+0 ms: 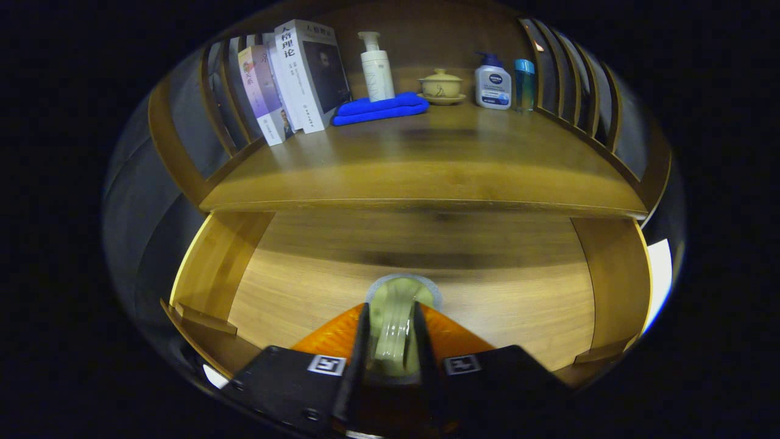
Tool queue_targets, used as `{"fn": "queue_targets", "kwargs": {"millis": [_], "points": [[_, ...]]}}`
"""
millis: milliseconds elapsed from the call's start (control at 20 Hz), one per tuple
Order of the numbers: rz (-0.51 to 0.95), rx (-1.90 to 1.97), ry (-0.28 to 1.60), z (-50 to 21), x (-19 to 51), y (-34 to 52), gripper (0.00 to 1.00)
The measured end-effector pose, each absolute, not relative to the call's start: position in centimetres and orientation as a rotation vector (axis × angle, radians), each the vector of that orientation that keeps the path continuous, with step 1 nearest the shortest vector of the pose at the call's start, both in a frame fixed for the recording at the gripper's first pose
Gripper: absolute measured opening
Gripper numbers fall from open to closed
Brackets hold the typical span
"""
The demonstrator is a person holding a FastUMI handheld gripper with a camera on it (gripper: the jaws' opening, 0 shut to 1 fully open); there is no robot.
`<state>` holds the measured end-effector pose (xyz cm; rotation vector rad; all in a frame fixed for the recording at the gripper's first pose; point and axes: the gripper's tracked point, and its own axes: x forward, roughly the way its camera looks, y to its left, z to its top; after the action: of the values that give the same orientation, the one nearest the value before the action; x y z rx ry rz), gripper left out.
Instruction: Pull open the drawer, take out the items inside it, and place them on the countertop above the cabinet.
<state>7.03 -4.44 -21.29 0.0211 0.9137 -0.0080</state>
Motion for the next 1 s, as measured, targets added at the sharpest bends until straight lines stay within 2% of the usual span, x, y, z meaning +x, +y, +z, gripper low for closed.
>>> {"fn": "queue_targets", "kwargs": {"millis": [50,150,200,250,400,1000], "points": [[-0.01,0.032,0.923,-21.8,7.1,-4.3,0.4],[-0.019,0.04,0.932,-22.8,7.0,-4.6,0.45],[-0.032,0.059,0.932,-22.0,6.7,-4.5,0.2],[-0.023,0.059,0.932,-22.0,6.8,-4.5,0.2],[-0.017,0.041,0.878,-20.9,7.0,-4.5,0.11],[0.057,0.099,0.74,-14.2,5.8,-3.0,0.1]]}}
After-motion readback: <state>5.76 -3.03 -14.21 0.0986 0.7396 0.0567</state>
